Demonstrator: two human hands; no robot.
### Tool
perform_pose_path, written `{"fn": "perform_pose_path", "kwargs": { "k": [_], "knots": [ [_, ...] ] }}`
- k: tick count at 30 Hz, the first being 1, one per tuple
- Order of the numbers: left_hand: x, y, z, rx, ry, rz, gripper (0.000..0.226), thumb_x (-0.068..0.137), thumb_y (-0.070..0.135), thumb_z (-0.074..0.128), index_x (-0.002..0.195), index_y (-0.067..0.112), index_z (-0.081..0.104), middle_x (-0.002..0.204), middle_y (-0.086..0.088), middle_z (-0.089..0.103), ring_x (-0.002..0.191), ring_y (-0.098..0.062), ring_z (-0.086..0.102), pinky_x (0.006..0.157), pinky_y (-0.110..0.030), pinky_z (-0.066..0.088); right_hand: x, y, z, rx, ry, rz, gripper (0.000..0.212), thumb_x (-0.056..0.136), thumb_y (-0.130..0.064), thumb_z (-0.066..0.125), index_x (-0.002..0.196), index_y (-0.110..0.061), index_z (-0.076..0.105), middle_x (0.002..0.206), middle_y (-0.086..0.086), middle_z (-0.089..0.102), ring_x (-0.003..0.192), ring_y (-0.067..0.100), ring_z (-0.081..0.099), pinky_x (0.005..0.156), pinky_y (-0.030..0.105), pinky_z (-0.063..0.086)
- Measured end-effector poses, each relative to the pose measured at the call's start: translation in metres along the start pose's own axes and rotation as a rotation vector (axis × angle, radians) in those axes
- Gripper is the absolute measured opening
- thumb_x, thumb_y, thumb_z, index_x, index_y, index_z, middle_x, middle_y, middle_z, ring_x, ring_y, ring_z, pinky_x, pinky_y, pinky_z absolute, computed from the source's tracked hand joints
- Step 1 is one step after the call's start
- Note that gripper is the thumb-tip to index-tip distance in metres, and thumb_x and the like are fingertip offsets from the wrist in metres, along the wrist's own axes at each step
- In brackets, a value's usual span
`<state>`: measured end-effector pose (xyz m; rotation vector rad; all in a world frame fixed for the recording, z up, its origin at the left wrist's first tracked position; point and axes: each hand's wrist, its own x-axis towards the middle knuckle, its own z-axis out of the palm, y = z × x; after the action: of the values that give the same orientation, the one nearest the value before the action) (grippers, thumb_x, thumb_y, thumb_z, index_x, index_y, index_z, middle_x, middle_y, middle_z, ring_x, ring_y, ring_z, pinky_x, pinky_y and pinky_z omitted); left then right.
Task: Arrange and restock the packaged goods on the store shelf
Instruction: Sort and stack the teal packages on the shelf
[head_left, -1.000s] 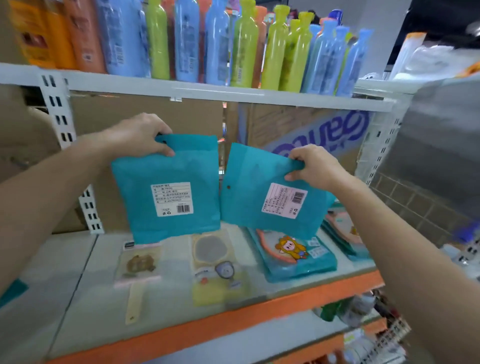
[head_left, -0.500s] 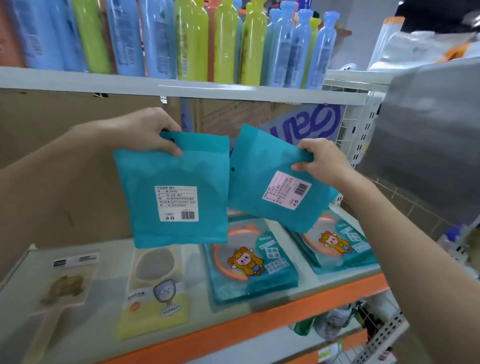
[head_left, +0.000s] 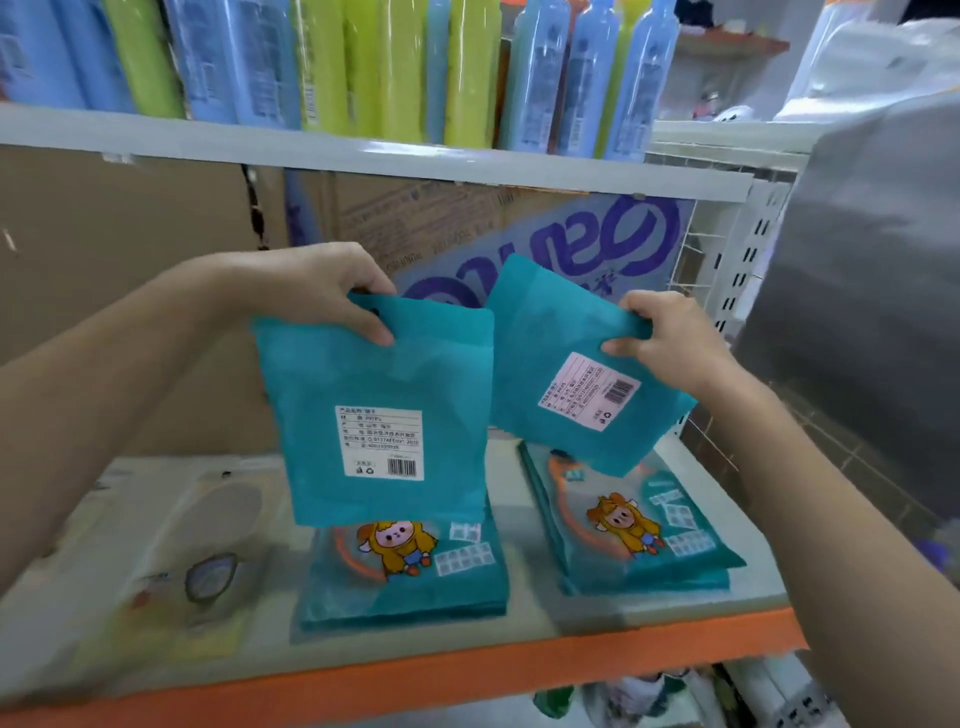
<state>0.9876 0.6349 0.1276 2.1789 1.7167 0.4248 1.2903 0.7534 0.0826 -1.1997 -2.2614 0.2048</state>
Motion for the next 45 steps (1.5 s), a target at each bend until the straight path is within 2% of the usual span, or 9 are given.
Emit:
{"fn": "perform_pose_path", "kwargs": {
  "k": [6,12,19,28,33,35,38,41,45],
  "knots": [
    [0.018,0.035,0.033,-0.046,0.053,-0.19,0.005,0.08,0.02,0.07,0.084,0.023,0.071,0.075,0.015,0.072,0.067,-0.003,0.068,0.056,-0.013,0.05,0.006,0.047,0.0,0.061,-0.083,-0.07,0.025,0.079,-0.017,0.071,0.071,-0.027,0.049,0.08,-0.002,0.055,0.078,0.02,0.051,0.067,0.031,0.037],
    [0.021,0.014,0.048,0.032,0.231,-0.449,0.009,0.083,0.019,0.069,0.078,0.012,0.069,0.073,-0.005,0.07,0.066,-0.022,0.065,0.059,-0.032,0.048,0.009,0.065,0.0,0.104,-0.113,-0.091,0.017,0.079,-0.019,0.071,0.079,-0.023,0.055,0.081,-0.004,0.058,0.082,0.02,0.054,0.075,0.037,0.044],
    [0.033,-0.069,0.08,0.187,0.37,-0.592,0.019,0.08,0.014,0.069,0.078,-0.004,0.064,0.077,-0.017,0.063,0.073,-0.028,0.057,0.064,-0.034,0.038,0.013,0.072,0.0,0.117,-0.131,-0.078,0.017,0.079,-0.02,0.071,0.078,-0.024,0.054,0.076,-0.01,0.056,0.079,0.017,0.054,0.071,0.033,0.042],
    [0.068,-0.235,0.132,0.086,0.228,-0.718,0.024,0.076,0.031,0.067,0.098,0.022,0.068,0.105,-0.004,0.068,0.092,-0.022,0.062,0.086,-0.036,0.05,0.02,0.076,-0.004,0.331,-0.125,0.002,0.015,0.077,-0.009,0.072,0.074,-0.014,0.058,0.078,0.004,0.065,0.077,0.025,0.06,0.072,0.039,0.047],
    [0.076,-0.082,0.114,-0.346,0.413,-0.346,0.017,0.081,0.035,0.066,0.092,0.023,0.062,0.092,0.009,0.064,0.086,-0.007,0.059,0.081,-0.018,0.046,0.015,0.077,-0.003,0.564,-0.113,0.066,0.009,0.08,-0.001,0.068,0.08,-0.006,0.06,0.081,0.009,0.07,0.076,0.027,0.067,0.072,0.042,0.053],
    [0.079,-0.034,0.096,-0.599,0.359,-0.19,0.04,0.072,0.057,0.064,0.097,0.027,0.064,0.097,0.009,0.068,0.088,-0.003,0.062,0.076,-0.011,0.047,0.014,0.076,-0.002,0.602,-0.13,0.088,0.009,0.081,-0.002,0.067,0.079,-0.008,0.061,0.078,0.002,0.07,0.072,0.02,0.068,0.069,0.036,0.055],
    [0.085,0.002,0.081,-0.704,0.149,-0.122,0.066,0.053,0.067,0.074,0.106,0.027,0.067,0.11,0.004,0.068,0.101,-0.012,0.064,0.088,-0.023,0.049,0.014,0.073,0.003,0.651,-0.15,0.124,0.006,0.081,-0.001,0.067,0.082,-0.003,0.061,0.083,0.01,0.071,0.076,0.024,0.069,0.072,0.039,0.056],
    [0.094,0.024,0.084,-0.652,-0.02,-0.105,0.05,0.071,0.035,0.076,0.114,0.013,0.063,0.112,0.0,0.069,0.101,-0.017,0.066,0.088,-0.03,0.053,0.016,0.068,0.004,0.673,-0.169,0.135,0.006,0.082,-0.004,0.067,0.083,-0.003,0.061,0.087,0.014,0.071,0.08,0.029,0.069,0.075,0.044,0.055],
    [0.104,0.034,0.092,-0.585,0.094,-0.18,0.026,0.076,0.017,0.073,0.1,0.012,0.067,0.098,0.001,0.073,0.09,-0.017,0.07,0.082,-0.029,0.056,0.018,0.064,0.008,0.653,-0.164,0.135,0.007,0.082,-0.004,0.067,0.081,-0.009,0.061,0.088,0.012,0.071,0.081,0.029,0.069,0.08,0.049,0.055]
  ]
}}
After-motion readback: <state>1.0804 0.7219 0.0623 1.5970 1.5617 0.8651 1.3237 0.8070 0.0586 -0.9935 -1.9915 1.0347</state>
